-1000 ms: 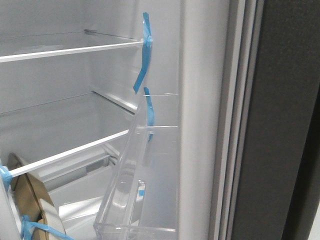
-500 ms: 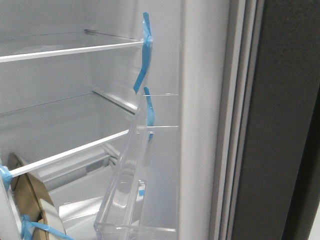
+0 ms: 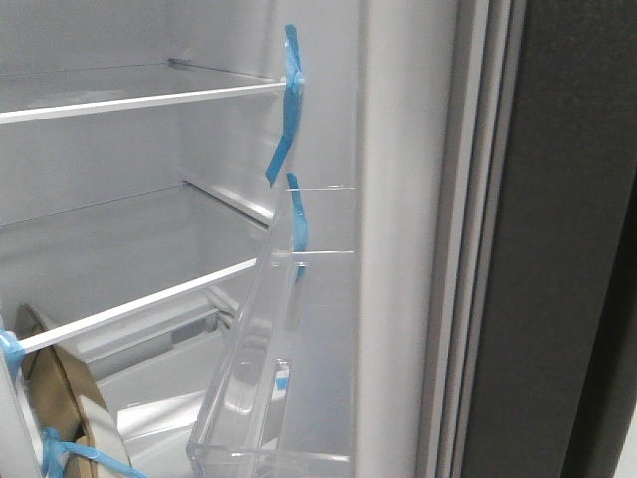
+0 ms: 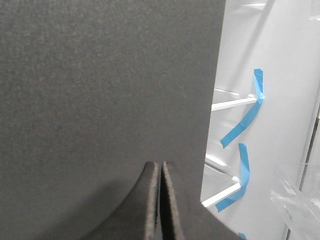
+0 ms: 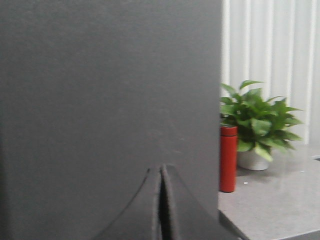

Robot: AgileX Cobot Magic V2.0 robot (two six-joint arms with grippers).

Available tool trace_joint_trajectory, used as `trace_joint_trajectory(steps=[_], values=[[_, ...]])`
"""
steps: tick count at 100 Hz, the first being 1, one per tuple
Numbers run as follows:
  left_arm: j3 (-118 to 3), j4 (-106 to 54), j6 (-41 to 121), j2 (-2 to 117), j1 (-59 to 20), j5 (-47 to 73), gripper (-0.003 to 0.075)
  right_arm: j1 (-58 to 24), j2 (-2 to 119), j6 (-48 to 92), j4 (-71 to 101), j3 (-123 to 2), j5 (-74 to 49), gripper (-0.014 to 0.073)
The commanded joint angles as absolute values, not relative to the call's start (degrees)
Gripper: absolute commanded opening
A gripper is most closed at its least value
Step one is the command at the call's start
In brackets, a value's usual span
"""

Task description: Close fridge door

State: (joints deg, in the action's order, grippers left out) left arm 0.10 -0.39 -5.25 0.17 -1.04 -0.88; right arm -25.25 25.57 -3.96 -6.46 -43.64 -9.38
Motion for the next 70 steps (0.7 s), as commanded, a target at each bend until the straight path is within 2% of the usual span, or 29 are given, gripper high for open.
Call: trace_joint_trajectory(steps=[1,38,70], values=[[1.7,-0.5,-5.5,1.3,-1.2,-5.3,-0.0021,-27.1,28.3,-4.1,-6.2,-47.4,-5.6,-0.0076],[1.7,-0.5,-5.5,1.3,-1.2,-5.3,-0.0021,-34.9,36.4,-4.1,-5.9,-58.6,-15.4,-0.0076],[1.7,-0.5,-5.5,1.3,-1.2,-5.3,-0.0021,-39.0,42.4,-4.1,-5.9,-63.2,-15.6,-0.0076]])
